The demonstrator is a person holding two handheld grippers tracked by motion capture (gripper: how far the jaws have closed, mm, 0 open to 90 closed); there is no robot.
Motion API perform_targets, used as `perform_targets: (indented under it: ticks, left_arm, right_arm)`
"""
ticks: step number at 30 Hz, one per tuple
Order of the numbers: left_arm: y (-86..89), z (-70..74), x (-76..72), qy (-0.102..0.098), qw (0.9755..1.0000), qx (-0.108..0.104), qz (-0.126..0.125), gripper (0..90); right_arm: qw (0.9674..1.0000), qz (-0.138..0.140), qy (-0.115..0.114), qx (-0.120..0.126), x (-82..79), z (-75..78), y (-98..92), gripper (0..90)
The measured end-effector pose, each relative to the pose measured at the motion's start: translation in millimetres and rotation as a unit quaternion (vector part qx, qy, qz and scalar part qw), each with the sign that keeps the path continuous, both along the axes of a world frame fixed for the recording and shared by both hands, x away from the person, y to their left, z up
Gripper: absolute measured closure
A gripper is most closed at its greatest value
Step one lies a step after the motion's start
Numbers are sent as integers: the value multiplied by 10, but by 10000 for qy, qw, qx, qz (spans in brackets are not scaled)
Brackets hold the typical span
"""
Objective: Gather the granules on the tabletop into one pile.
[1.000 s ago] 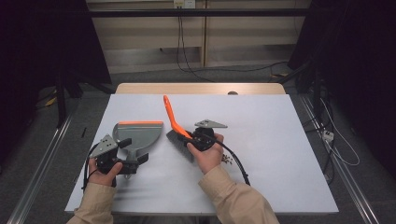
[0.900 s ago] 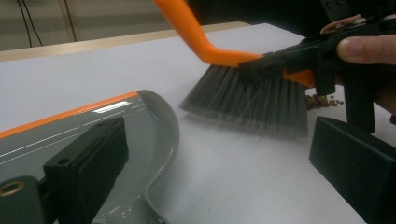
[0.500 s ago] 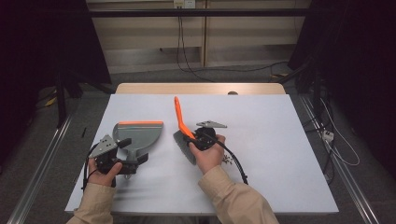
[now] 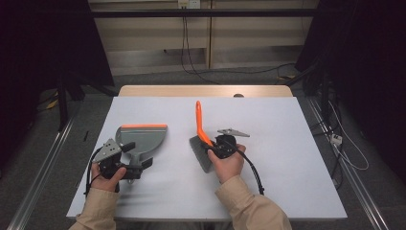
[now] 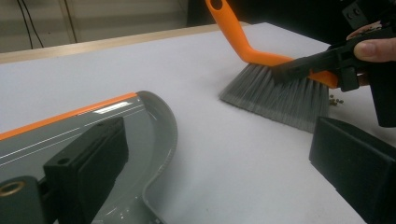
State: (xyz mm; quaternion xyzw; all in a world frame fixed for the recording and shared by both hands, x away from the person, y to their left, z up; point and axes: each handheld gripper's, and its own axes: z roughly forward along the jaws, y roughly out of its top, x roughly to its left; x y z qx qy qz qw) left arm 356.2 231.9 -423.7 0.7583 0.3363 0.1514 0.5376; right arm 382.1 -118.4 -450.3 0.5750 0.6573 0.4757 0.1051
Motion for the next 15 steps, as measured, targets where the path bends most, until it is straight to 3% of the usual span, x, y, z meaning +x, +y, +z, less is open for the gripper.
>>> perform_targets:
  ticks: [15]
  left_arm:
    - [-10, 0, -1, -5, 10000, 13, 8, 44]
  right_arm:
    - [9998, -174, 96, 36, -142, 11, -306, 707]
